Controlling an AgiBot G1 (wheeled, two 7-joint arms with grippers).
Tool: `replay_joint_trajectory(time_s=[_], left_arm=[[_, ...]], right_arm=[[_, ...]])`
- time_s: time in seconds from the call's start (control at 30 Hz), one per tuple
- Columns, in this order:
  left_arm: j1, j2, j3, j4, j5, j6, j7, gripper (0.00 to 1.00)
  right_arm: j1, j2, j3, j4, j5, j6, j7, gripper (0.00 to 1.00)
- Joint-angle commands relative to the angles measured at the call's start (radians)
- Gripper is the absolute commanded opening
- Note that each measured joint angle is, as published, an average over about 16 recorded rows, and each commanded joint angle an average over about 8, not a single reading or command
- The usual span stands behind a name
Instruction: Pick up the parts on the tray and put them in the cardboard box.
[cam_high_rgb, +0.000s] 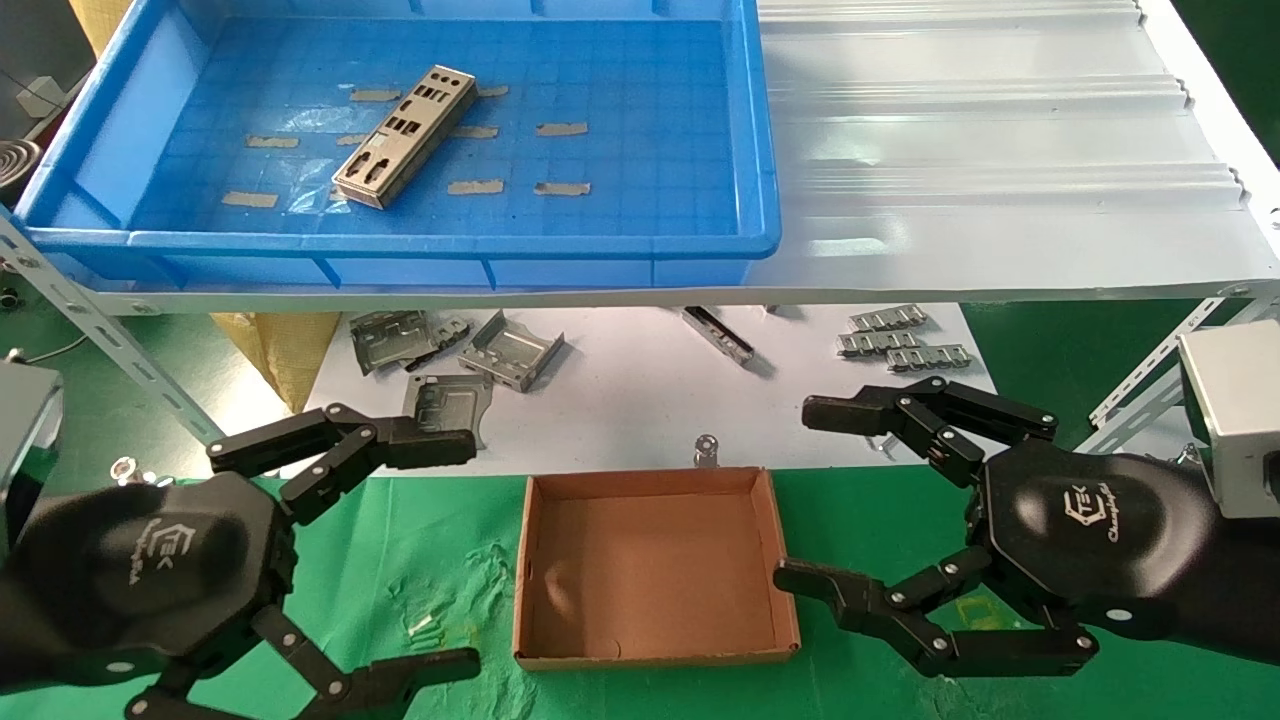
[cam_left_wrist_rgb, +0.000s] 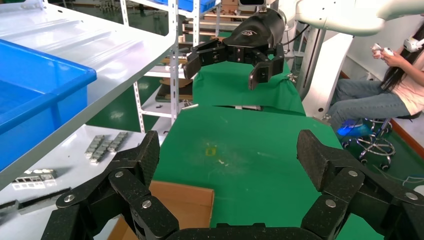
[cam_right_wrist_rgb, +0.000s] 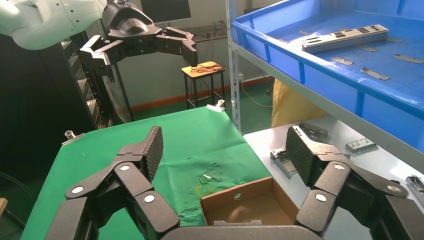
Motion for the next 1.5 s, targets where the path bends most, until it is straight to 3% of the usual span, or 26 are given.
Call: replay_joint_trajectory(time_s=[0.03, 1.5], left_arm=[[0.0, 0.0, 0.0, 0.0, 0.0, 0.0, 0.0, 1.0], [0.0, 0.0, 0.0, 0.0, 0.0, 0.0, 0.0, 1.0]], right_arm=[[0.0, 0.0, 0.0, 0.0, 0.0, 0.0, 0.0, 0.0], [0.0, 0.0, 0.0, 0.0, 0.0, 0.0, 0.0, 0.0]])
